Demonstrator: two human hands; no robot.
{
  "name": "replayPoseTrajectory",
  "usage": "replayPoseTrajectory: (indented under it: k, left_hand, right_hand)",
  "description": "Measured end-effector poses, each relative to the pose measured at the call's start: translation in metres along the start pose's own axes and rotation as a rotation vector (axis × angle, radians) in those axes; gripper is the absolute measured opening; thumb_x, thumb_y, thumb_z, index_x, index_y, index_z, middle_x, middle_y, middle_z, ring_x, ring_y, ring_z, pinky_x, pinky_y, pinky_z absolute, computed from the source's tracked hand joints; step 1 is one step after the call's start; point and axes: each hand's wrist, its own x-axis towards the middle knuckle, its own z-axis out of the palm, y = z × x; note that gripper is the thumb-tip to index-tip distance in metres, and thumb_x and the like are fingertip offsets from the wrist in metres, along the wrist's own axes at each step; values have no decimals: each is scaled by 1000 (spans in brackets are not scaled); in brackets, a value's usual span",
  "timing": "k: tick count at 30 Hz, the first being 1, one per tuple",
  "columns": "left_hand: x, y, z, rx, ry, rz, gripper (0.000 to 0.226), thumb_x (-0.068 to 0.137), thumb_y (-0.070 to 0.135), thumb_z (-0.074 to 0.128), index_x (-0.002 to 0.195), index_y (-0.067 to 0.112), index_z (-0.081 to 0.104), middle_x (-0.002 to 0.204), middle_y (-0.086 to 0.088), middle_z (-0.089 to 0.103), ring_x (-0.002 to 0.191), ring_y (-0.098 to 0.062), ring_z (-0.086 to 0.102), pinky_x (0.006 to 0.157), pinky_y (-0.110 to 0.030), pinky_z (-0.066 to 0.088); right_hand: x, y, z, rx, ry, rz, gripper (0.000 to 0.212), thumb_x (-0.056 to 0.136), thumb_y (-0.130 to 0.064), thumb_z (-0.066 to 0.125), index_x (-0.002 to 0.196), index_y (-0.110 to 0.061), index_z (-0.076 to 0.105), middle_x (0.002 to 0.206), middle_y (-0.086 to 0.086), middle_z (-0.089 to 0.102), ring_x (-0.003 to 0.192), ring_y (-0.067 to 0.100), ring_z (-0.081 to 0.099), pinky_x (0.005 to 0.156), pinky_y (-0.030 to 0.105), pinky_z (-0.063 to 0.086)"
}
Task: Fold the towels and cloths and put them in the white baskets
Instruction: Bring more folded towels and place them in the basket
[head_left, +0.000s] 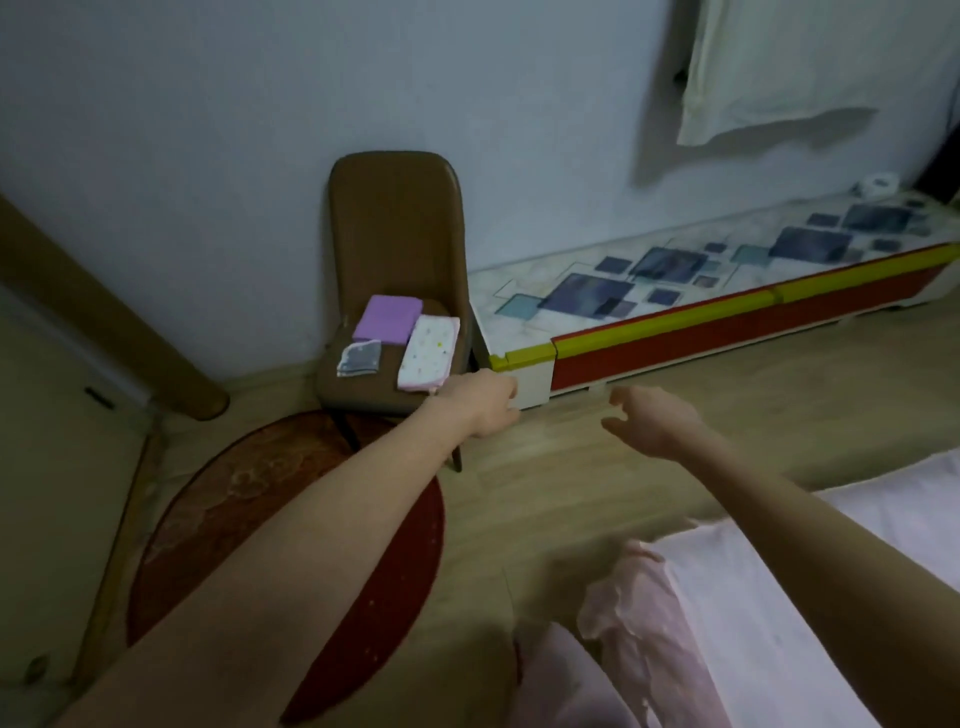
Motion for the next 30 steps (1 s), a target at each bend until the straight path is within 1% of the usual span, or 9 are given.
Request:
replayPoseTrajectory:
  k: [5,9,12,16,19,23,25,27,30]
  left_hand:
    - [147,3,-44,71,4,128,38,98,37,43,129,17,52,123,-9,58,110,-27,55,78,-34,43]
    - [261,12,-83,126,8,187,39,98,42,43,128,19,53,125,-6,58,111,-27,55,84,-35,45]
    - [336,22,-120,126,41,220,39,98,40,44,130,18,52,128,-6,58,114,-27,55,88,-37,47]
    - [440,53,-156,194,-9,300,35,99,36,42,126,16,53,127,-8,58,113,-29,55,83,-35,44]
    - [528,96,-179,245,3,408,31,98,34,44,121,15,54,124,-10,59,109,-29,57,77,-35,43]
    - [640,176,-199,312,-16,572,33,97,35,44,122,16,56,121,-9,60,108,-28,58,80,-37,46]
    - [688,221,-214,350,-37,680,33,98,34,43,122,15,56,119,-9,61,105,-27,58,79,-37,48]
    - [732,270,-229,368,-53,778,34,98,35,42,122,14,55,119,-8,60,104,-26,58,75,-34,46]
    - [790,347,-244,417,-82,904,31,98,36,43,115,14,57,114,-8,62,95,-23,58,71,-33,44]
  right_hand:
    - [120,46,-37,38,42,97,39,95,-37,53,125,-11,52,125,14,60,112,33,58,89,41,50]
    - [209,93,-76,63,35,148,37,96,-37,53,123,-11,52,121,13,61,108,32,59,87,43,51]
    - [262,130,-108,78,77,188,36,97,-36,52,122,-11,52,119,13,62,107,31,60,86,43,52]
    - [322,189,-138,93,66,291,36,97,-35,50,125,-13,50,121,11,61,109,30,60,81,39,50]
    - [362,248,-159,106,71,413,41,97,-35,49,133,-15,47,129,11,58,116,30,57,89,41,49]
    - [400,336,-181,176,91,608,45,98,-37,49,137,-14,43,133,12,55,119,31,55,93,40,49]
    - [410,378,-194,227,102,706,45,98,-37,48,136,-13,43,131,13,56,116,32,57,92,42,51]
    - [415,421,-208,240,131,801,44,98,-37,48,135,-13,44,126,13,60,109,32,60,87,42,53]
    - [417,483,-226,280,156,933,41,99,-36,47,133,-13,45,117,12,62,99,30,63,81,43,56]
